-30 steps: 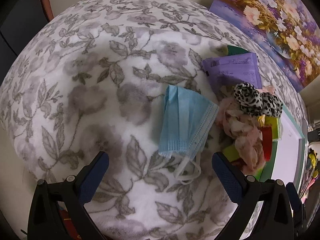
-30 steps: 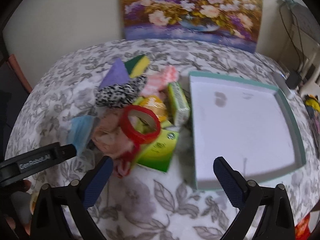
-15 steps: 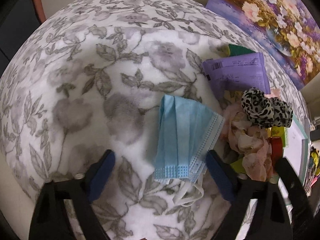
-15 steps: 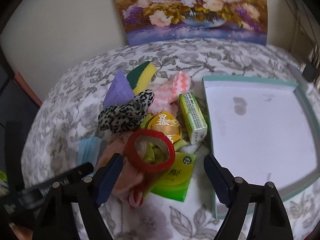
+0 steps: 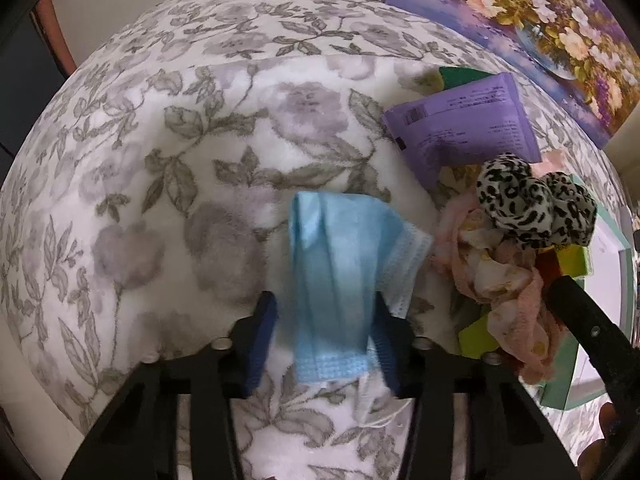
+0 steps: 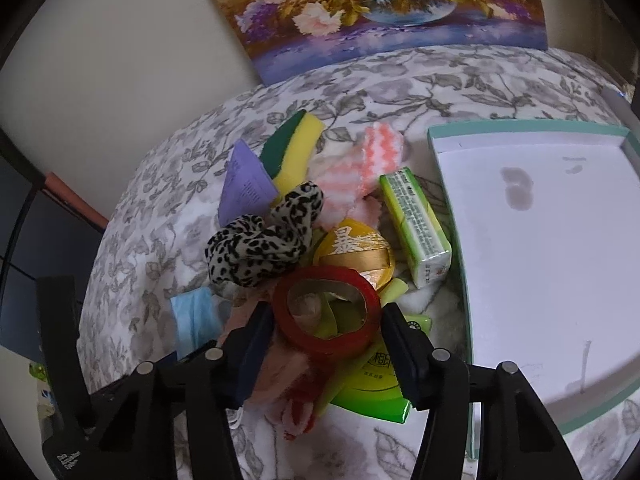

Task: Organize soft objects
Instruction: 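Grasp the blue face mask with the left tool while the right tool grasps the red tape roll, then carry the mask and tape into the white tray and open both tools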

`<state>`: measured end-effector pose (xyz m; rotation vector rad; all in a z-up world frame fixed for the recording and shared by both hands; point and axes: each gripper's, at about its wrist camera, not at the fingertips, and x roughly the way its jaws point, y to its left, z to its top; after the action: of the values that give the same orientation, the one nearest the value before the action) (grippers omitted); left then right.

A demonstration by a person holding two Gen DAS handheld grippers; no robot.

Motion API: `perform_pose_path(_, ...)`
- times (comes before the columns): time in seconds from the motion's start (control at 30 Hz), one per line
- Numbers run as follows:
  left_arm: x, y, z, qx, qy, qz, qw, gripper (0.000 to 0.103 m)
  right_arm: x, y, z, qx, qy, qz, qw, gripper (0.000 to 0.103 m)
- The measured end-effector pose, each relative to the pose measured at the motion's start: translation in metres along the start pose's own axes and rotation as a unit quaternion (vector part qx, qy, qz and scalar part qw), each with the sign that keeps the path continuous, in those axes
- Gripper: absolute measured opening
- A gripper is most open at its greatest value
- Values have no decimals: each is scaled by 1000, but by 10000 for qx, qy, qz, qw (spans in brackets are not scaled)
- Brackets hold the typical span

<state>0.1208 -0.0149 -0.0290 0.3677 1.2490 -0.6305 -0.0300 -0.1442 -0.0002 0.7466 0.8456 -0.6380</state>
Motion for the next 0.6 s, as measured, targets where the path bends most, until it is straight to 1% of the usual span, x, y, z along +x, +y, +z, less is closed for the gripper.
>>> perform_pose_path(0.03,1,-3,2,17,-4,-43,10000,32,0,0,0,-18,3,-1,10000,59)
perform_pose_path(0.07,0,-4,2,24,-5,-83,10000,26,-1,0,0,-16,5,7,10000,58)
perform_pose_path(0.17,-1,-9,4,6,-12,-144,9999,15,-5,-3,1,33,-3,35,10000,58)
perform_pose_path(0.33,-13,-13,9,-29,-117,20,9999,14,-18,-11,4,115,-66,64,9999,58)
perform_pose_path(0.47,-24,-19,17,-46,-159,25,9999,14,-31,-20,8,285,-167,181,9993,58)
perform_pose_path(0.53,-36,-23,21,-38,-171,113,9998,14,-40,-25,11,333,-260,206,9989,58)
perform_pose_path(0.6,-46,-21,23,-50,-234,118,9996,14,-48,-30,13,390,-348,197,9984,58)
